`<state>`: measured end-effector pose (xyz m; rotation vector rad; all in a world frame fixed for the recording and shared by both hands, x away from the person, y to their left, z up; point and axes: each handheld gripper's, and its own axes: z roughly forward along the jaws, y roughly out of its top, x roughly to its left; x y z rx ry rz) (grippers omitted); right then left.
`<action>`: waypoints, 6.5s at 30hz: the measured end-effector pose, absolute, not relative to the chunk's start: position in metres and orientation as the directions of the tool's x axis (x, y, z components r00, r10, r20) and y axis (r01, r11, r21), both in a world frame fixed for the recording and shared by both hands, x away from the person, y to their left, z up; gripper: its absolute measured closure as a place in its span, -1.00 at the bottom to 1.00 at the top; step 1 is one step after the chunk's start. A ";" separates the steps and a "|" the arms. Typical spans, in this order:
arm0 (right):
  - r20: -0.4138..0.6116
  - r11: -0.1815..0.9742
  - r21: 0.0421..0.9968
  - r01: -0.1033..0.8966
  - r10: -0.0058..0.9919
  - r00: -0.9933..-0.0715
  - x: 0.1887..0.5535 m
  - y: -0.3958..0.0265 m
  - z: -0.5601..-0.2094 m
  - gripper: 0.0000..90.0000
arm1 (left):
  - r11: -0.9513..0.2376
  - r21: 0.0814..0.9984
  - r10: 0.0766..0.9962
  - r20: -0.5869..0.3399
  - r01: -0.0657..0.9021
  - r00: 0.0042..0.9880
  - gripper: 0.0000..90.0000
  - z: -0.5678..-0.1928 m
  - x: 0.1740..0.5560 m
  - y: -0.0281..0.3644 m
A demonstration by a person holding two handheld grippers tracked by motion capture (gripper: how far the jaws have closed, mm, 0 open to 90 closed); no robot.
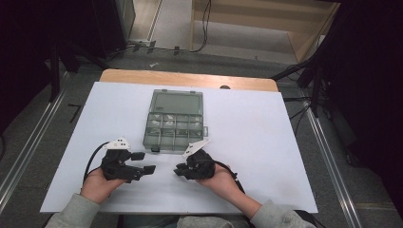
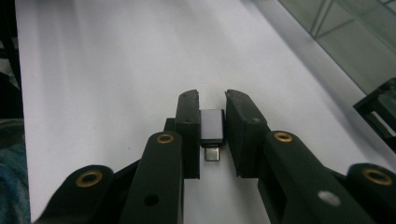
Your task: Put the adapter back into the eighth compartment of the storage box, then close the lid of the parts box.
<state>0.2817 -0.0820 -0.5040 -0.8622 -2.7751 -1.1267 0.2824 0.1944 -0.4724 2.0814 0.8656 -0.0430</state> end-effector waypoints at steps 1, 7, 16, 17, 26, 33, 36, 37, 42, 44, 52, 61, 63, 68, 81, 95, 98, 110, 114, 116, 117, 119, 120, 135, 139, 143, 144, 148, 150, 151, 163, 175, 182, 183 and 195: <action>0.223 0.581 0.639 0.504 0.487 -0.844 0.282 -0.083 -0.503 0.63 | -0.392 0.705 0.560 -0.327 0.591 0.761 -0.47 -0.472 0.283 0.194; 0.232 0.554 0.652 0.517 0.504 -0.832 0.283 -0.093 -0.499 0.63 | -0.404 0.705 0.546 -0.326 0.583 0.772 -0.47 -0.472 0.286 0.188; 0.257 0.520 0.658 0.544 0.524 -0.812 0.284 -0.106 -0.495 0.63 | -0.419 0.705 0.524 -0.327 0.572 0.787 -0.47 -0.472 0.292 0.180; 0.258 0.516 0.660 0.546 0.527 -0.810 0.284 -0.107 -0.495 0.63 | -0.421 0.705 0.522 -0.326 0.571 0.788 -0.47 -0.472 0.293 0.179; 0.270 0.476 0.670 0.570 0.559 -0.784 0.283 -0.121 -0.490 0.63 | -0.430 0.705 0.508 -0.327 0.564 0.797 -0.47 -0.472 0.297 0.172; 0.269 0.449 0.683 0.577 0.579 -0.769 0.283 -0.130 -0.485 0.63 | -0.440 0.704 0.501 -0.323 0.557 0.803 -0.46 -0.472 0.299 0.169; 0.268 0.443 0.687 0.576 0.582 -0.767 0.284 -0.132 -0.484 0.63 | -0.442 0.702 0.500 -0.324 0.559 0.803 -0.46 -0.473 0.300 0.168; 0.270 0.438 0.688 0.579 0.585 -0.765 0.284 -0.133 -0.484 0.63 | -0.443 0.702 0.499 -0.324 0.558 0.804 -0.46 -0.473 0.300 0.168; 0.278 0.430 0.688 0.585 0.589 -0.759 0.286 -0.137 -0.478 0.63 | -0.443 0.701 0.499 -0.324 0.558 0.804 -0.46 -0.473 0.300 0.169; 0.279 0.420 0.693 0.585 0.592 -0.756 0.287 -0.141 -0.475 0.63 | -0.443 0.701 0.499 -0.325 0.559 0.803 -0.46 -0.473 0.300 0.169; 0.287 0.392 0.704 0.593 0.606 -0.742 0.291 -0.150 -0.468 0.63 | -0.439 0.700 0.504 -0.328 0.564 0.799 -0.46 -0.474 0.298 0.169; 0.288 0.373 0.712 0.594 0.617 -0.732 0.294 -0.156 -0.464 0.63 | -0.436 0.700 0.510 -0.325 0.565 0.796 -0.46 -0.474 0.297 0.171; 0.287 0.370 0.714 0.594 0.619 -0.731 0.295 -0.156 -0.463 0.63 | -0.435 0.701 0.511 -0.325 0.565 0.796 -0.46 -0.474 0.297 0.172; 0.288 0.359 0.719 0.595 0.625 -0.726 0.298 -0.158 -0.461 0.63 | -0.429 0.702 0.517 -0.326 0.569 0.792 -0.46 -0.474 0.296 0.174; 0.279 0.344 0.730 0.591 0.640 -0.716 0.307 -0.159 -0.455 0.63 | -0.415 0.706 0.529 -0.326 0.574 0.784 -0.46 -0.474 0.294 0.179; 0.278 0.331 0.725 0.605 0.662 -0.696 0.320 -0.156 -0.457 0.63 | -0.404 0.708 0.541 -0.327 0.580 0.775 -0.46 -0.474 0.292 0.182; 0.278 0.328 0.724 0.607 0.667 -0.691 0.324 -0.156 -0.458 0.63 | -0.403 0.708 0.542 -0.326 0.580 0.775 -0.46 -0.474 0.292 0.183; 0.276 0.331 0.710 0.621 0.680 -0.679 0.334 -0.145 -0.463 0.63 | -0.403 0.707 0.546 -0.323 0.581 0.773 -0.46 -0.475 0.292 0.183; 0.270 0.335 0.704 0.626 0.690 -0.672 0.337 -0.142 -0.466 0.63 | -0.404 0.707 0.545 -0.323 0.580 0.774 -0.46 -0.475 0.292 0.184; 0.268 0.336 0.701 0.629 0.694 -0.668 0.338 -0.140 -0.467 0.63 | -0.404 0.707 0.545 -0.323 0.580 0.773 -0.46 -0.474 0.292 0.184; 0.267 0.336 0.699 0.631 0.696 -0.666 0.339 -0.140 -0.468 0.63 | -0.404 0.707 0.545 -0.323 0.580 0.773 -0.46 -0.475 0.292 0.184; 0.267 0.334 0.699 0.633 0.699 -0.663 0.341 -0.138 -0.469 0.63 | -0.404 0.707 0.545 -0.323 0.580 0.773 -0.46 -0.475 0.292 0.184; 0.263 0.336 0.698 0.633 0.701 -0.663 0.342 -0.138 -0.469 0.63 | -0.404 0.707 0.547 -0.322 0.580 0.773 -0.46 -0.474 0.292 0.184; 0.238 0.350 0.680 0.645 0.726 -0.645 0.356 -0.127 -0.480 0.63 | -0.396 0.712 0.551 -0.321 0.580 0.770 -0.46 -0.474 0.292 0.185; 0.238 0.351 0.676 0.648 0.728 -0.643 0.356 -0.126 -0.481 0.61 | -0.387 0.720 0.550 -0.322 0.577 0.770 -0.46 -0.473 0.292 0.186; 0.244 0.345 0.683 0.644 0.723 -0.646 0.354 -0.128 -0.478 0.48 | -0.366 0.733 0.560 -0.319 0.573 0.765 -0.46 -0.468 0.292 0.188; 0.247 0.342 0.685 0.643 0.722 -0.647 0.354 -0.129 -0.477 0.47 | -0.360 0.736 0.566 -0.316 0.573 0.761 -0.46 -0.467 0.292 0.188; 0.266 0.332 0.699 0.634 0.702 -0.661 0.351 -0.132 -0.473 0.30 | -0.339 0.748 0.584 -0.308 0.571 0.751 -0.42 -0.462 0.292 0.191; 0.285 0.325 0.698 0.638 0.691 -0.665 0.349 -0.134 -0.471 0.15 | -0.340 0.748 0.587 -0.304 0.570 0.750 -0.40 -0.461 0.293 0.192; 0.292 0.322 0.698 0.640 0.688 -0.665 0.349 -0.134 -0.471 0.08 | -0.336 0.747 0.595 -0.304 0.573 0.744 -0.40 -0.460 0.294 0.192; 0.305 0.282 0.731 0.622 0.680 -0.667 0.333 -0.147 -0.468 -0.29 | -0.305 0.761 0.644 -0.278 0.573 0.712 -0.44 -0.459 0.303 0.192; 0.304 0.262 0.725 0.637 0.708 -0.638 0.328 -0.159 -0.472 -0.35 | -0.265 0.754 0.707 -0.273 0.602 0.653 -0.45 -0.459 0.319 0.191; 0.296 0.248 0.728 0.640 0.728 -0.619 0.325 -0.164 -0.474 -0.39 | -0.260 0.755 0.719 -0.265 0.602 0.643 -0.45 -0.459 0.327 0.188; 0.299 0.247 0.725 0.642 0.728 -0.617 0.325 -0.165 -0.474 -0.39 | -0.259 0.755 0.718 -0.267 0.602 0.643 -0.45 -0.460 0.328 0.188; 0.293 0.233 0.725 0.648 0.747 -0.597 0.325 -0.168 -0.476 -0.40 | -0.235 0.756 0.734 -0.274 0.611 0.622 -0.44 -0.464 0.337 0.192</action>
